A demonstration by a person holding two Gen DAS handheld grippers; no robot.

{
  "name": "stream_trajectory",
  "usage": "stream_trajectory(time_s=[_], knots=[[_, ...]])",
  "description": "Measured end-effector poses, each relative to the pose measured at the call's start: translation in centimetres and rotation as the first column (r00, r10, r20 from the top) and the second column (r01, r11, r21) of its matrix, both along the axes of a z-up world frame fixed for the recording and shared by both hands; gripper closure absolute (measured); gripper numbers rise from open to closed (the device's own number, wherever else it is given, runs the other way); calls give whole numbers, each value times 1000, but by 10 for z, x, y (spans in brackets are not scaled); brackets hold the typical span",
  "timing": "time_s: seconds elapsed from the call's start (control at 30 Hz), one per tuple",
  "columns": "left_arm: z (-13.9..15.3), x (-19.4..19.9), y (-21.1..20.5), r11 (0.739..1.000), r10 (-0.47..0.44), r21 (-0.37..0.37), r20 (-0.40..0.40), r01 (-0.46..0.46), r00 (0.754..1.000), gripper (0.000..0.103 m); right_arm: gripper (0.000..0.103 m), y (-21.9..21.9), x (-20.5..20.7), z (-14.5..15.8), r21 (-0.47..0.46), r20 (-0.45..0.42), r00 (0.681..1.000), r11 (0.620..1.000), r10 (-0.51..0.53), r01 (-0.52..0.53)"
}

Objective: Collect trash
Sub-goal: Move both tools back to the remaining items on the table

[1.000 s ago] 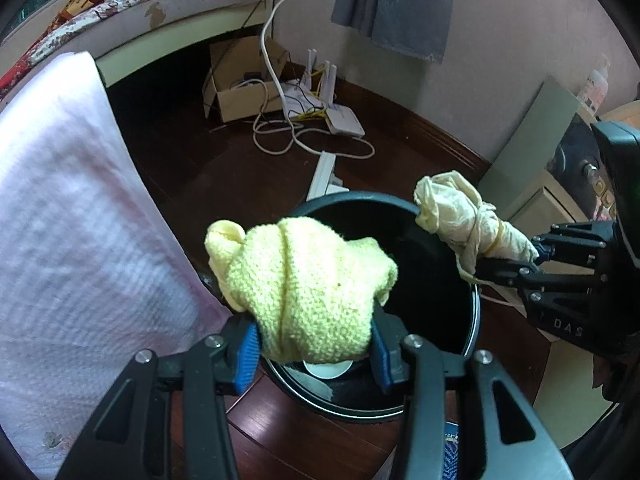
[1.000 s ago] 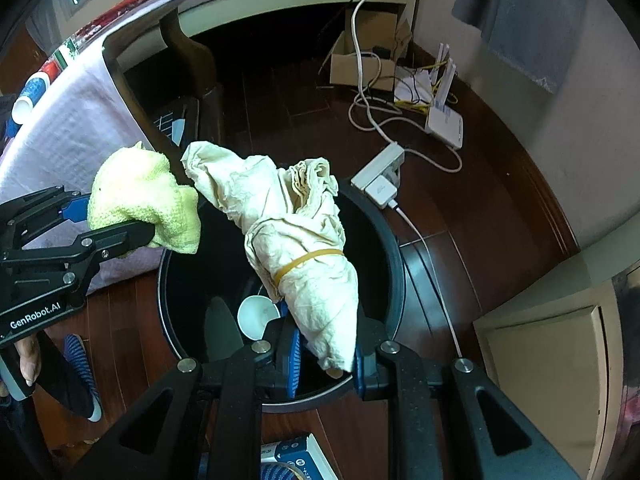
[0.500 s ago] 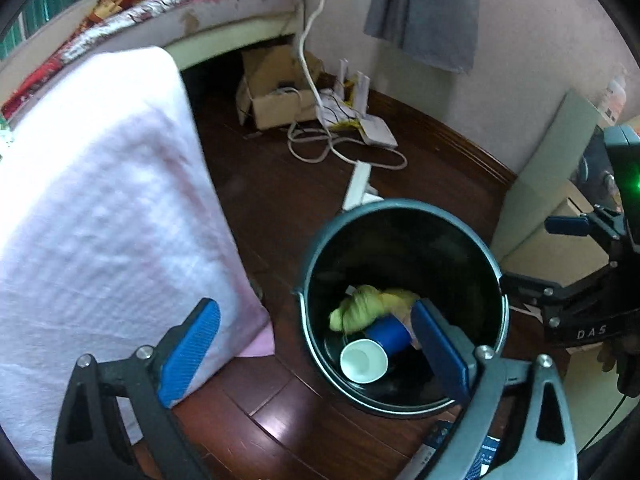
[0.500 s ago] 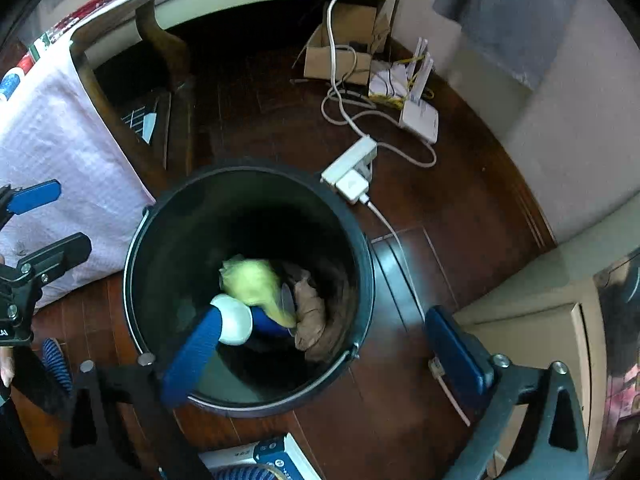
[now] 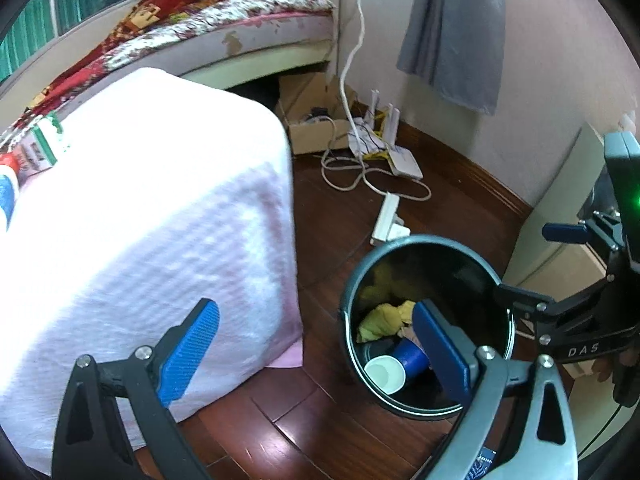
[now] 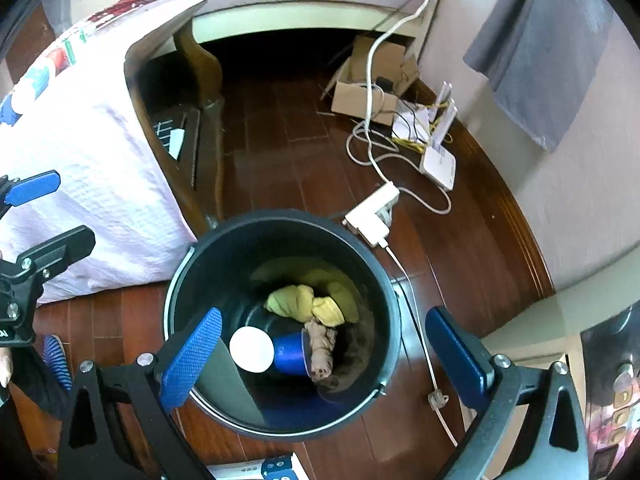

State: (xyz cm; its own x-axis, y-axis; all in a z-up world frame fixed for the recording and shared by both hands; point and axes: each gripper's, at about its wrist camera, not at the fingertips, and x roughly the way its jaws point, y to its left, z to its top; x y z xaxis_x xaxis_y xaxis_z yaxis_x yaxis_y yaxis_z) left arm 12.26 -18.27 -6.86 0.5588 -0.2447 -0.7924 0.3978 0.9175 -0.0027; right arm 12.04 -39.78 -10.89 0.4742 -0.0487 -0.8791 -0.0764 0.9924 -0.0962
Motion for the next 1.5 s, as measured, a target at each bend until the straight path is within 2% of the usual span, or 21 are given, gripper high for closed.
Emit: stream_trajectory(time_s=[0.43, 0.9, 1.27, 1.5], knots=[[35, 2, 41, 995, 103, -19, 90, -102, 991, 4, 0, 48, 23, 49, 22, 105, 992, 997, 71, -73], [64, 5, 92, 976, 216, -52, 152, -211, 964, 4, 0, 108, 50, 94, 61, 203, 967, 984, 155, -170], [73, 1, 165, 937, 348, -51, 176, -344, 921, 4, 0, 179, 71, 114, 85, 255, 936, 959, 242, -271], [77, -5, 226, 892, 450, -54, 188, -449, 873, 4, 0, 238, 85, 121, 101, 276, 910, 933, 308, -346]])
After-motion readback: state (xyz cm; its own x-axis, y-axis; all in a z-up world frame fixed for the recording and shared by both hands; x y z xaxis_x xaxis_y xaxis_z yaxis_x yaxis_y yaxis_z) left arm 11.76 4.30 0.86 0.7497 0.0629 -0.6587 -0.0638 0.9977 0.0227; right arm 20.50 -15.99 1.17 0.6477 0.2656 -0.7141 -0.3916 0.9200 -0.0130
